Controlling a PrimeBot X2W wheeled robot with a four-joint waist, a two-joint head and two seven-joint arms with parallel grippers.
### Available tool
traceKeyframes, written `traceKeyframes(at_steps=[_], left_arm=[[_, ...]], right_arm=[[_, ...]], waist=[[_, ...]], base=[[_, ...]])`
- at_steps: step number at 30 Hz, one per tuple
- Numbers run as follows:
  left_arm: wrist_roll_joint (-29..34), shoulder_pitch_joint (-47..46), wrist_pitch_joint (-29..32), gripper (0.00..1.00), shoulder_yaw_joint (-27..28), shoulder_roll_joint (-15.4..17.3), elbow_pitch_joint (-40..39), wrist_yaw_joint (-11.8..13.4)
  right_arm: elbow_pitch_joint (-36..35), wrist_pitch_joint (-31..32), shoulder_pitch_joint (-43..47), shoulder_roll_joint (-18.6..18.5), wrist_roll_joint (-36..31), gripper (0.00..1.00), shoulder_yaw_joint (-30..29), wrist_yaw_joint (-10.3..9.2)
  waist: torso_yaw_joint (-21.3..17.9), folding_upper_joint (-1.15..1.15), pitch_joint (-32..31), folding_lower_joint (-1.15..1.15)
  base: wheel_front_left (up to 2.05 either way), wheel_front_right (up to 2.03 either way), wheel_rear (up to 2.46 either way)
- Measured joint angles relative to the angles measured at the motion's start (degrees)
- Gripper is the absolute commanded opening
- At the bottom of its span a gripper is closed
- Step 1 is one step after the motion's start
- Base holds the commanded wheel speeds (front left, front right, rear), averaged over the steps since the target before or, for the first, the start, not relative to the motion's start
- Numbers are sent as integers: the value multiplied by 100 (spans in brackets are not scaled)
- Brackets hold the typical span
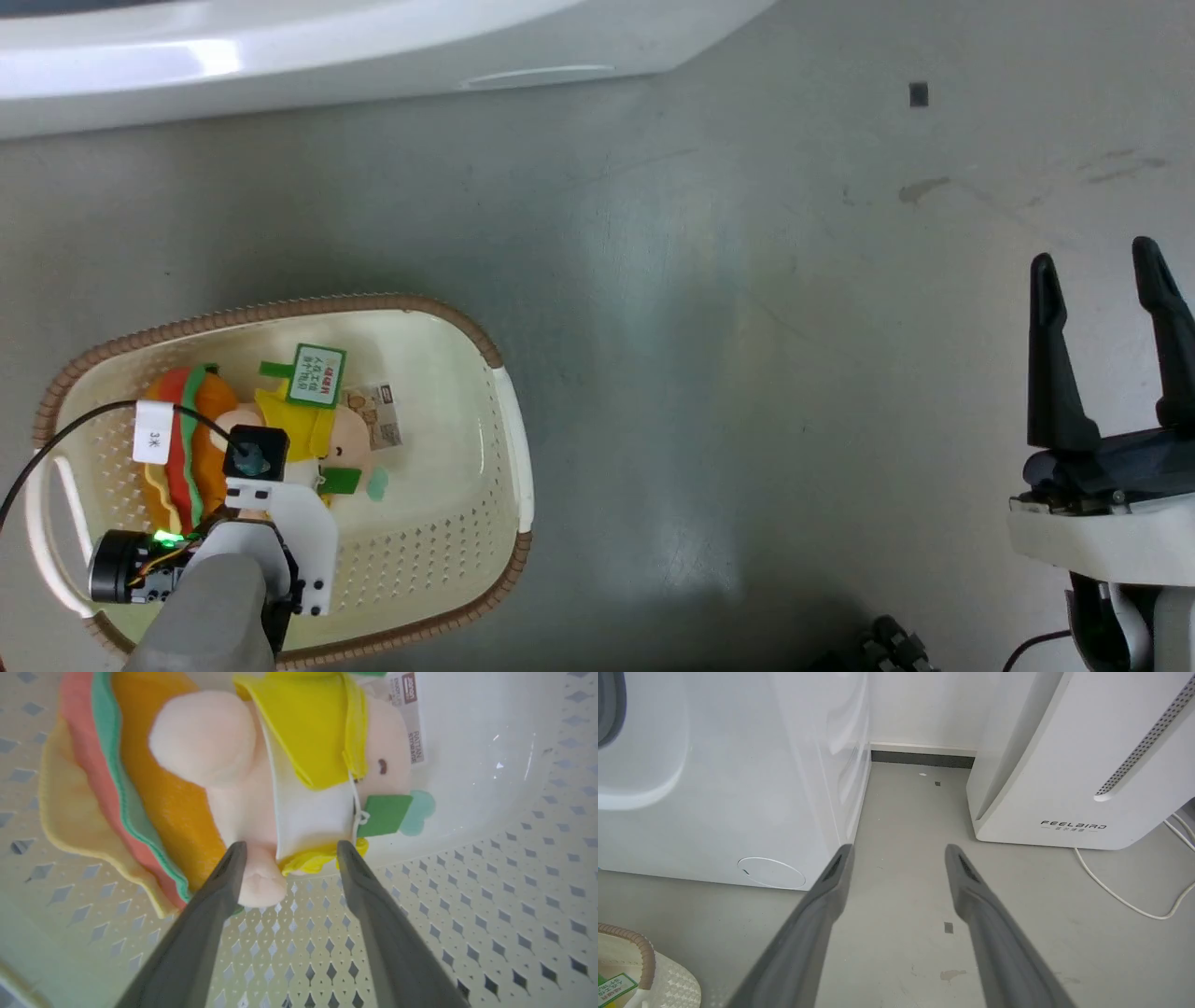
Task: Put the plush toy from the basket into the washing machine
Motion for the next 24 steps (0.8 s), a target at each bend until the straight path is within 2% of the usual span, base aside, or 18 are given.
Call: traceKeyframes(at_steps=[8,9,10,15,24], left_arm=[[-58,-323,-1,100,-233,115,438,-45],[-87,-354,7,17,-242,122,493,-82],[-122,-389,45,0,-258,126,553,-114],[-319,-468,113,0,-303,171,828,-182],[-435,-416,-88,0,-309,129,884,-232]], right_arm=[[-140,-102,-103,1,1,100,-5,0],[-149,-108,-120,1,0,100,-8,0],[-158,-120,-131,1,0,100,-11,0],[-178,-165,-202,1,0,100,-12,0],[-121,-187,-210,1,0,100,-22,0]], waist=[[-90,0,442,0],[-101,0,491,0],[-112,0,537,0],[-155,0,681,0],[-118,0,312,0]], base=[[0,0,0],[0,0,0],[0,0,0],[0,0,0],[0,0,0]])
